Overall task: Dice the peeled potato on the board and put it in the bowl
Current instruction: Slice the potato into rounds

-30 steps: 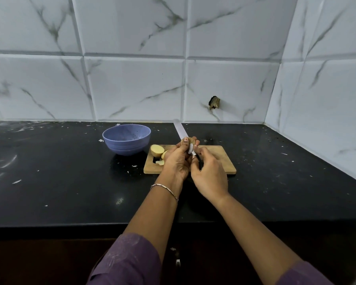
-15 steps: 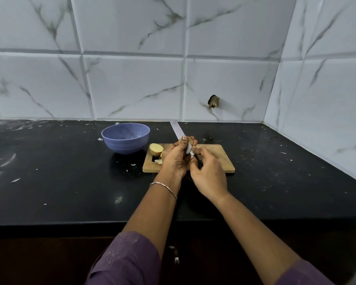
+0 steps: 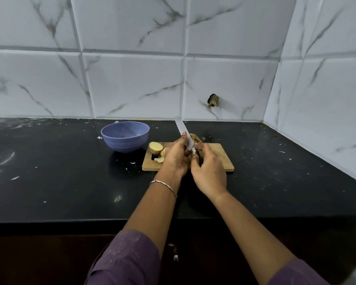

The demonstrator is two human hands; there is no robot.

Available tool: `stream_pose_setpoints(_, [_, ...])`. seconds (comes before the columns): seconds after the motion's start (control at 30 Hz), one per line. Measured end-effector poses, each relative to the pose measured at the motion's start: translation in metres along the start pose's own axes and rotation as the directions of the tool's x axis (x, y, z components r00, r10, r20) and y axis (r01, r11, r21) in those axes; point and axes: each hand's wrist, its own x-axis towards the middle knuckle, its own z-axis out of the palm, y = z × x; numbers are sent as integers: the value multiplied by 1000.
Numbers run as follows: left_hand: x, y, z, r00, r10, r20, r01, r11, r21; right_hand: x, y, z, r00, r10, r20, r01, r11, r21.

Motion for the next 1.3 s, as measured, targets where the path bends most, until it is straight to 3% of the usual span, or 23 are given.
stream_pose_setpoints(0.27, [5,-1,-7,999,-37,-7,37,999,38,3,2,-1,992,118,-51,-116,992,41])
stream_pose_setpoints(0.37, [7,-5,-7,999,34,-12,-30,974,225,4,3,-3,982,164,-90,-162,987,22])
stream_pose_setpoints(0.5, [10,-10,-10,990,142,24,-135,865,483,5,3,-7,966,222,-135,-217,975,49])
stream_pose_setpoints(0.53, [11,-10,-10,982,188,33,-173,802,571,6,3,-8,960,241,-141,-235,970,57])
stream_pose_setpoints(0.6, [14,-11,-11,946,314,86,-259,568,781,8,5,-9,953,269,-141,-261,963,75])
stream_pose_setpoints(0.67, [14,-9,-9,910,394,130,-285,368,885,9,6,-9,952,278,-131,-268,959,92])
stream_pose_setpoints(0.93, [21,17,-9,829,475,297,-350,25,936,27,14,-9,956,276,-98,-272,961,49])
stream_pose_setpoints(1.2, [40,29,-11,857,352,376,-288,-278,917,46,29,-20,951,306,-46,-309,948,-80])
stream_pose_setpoints(1.3, [41,26,-11,842,313,439,-264,-470,842,46,30,-17,957,285,-49,-289,950,-119])
